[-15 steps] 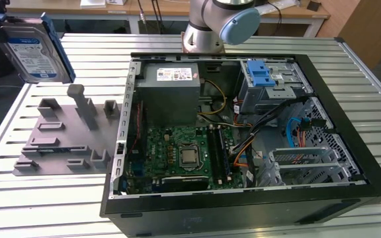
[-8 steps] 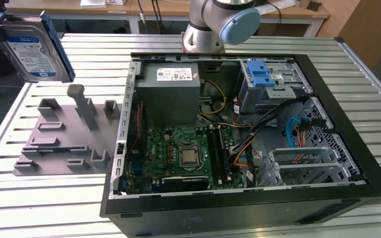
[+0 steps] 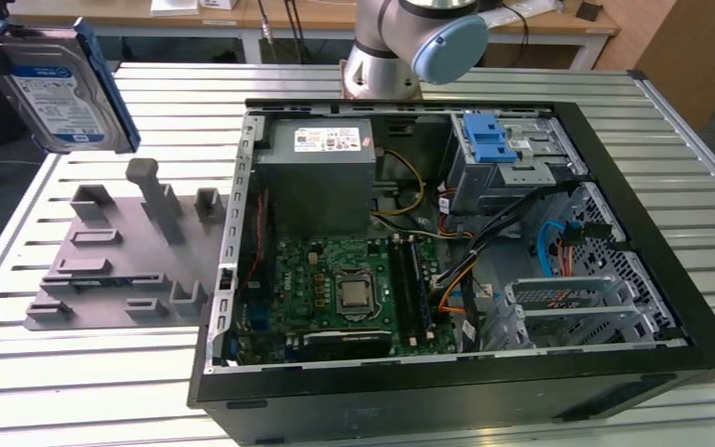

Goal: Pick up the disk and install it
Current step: 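Pick up the disk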

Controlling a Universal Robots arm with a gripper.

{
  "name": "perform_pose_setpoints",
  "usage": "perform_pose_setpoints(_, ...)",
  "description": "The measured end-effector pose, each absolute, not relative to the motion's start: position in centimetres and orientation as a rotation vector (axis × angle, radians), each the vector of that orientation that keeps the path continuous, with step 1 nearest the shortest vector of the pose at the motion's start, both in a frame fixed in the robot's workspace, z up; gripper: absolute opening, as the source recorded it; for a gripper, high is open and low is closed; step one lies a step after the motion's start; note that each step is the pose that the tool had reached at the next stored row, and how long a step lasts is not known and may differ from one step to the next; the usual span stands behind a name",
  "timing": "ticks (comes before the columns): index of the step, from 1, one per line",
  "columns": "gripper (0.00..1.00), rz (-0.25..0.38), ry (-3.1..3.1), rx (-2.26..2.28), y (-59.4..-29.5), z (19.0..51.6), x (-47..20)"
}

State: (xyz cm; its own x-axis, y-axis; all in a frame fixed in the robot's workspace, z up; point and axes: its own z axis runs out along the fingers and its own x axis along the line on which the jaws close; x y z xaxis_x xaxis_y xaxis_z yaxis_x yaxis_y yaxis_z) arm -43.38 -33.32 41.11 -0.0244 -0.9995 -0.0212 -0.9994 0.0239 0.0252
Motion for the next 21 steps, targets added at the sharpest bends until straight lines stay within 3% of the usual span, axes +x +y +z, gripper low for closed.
perform_pose_setpoints(21, 0.36, -0.051, -2.246, 2.193, -33.3, 42.2, -43.4)
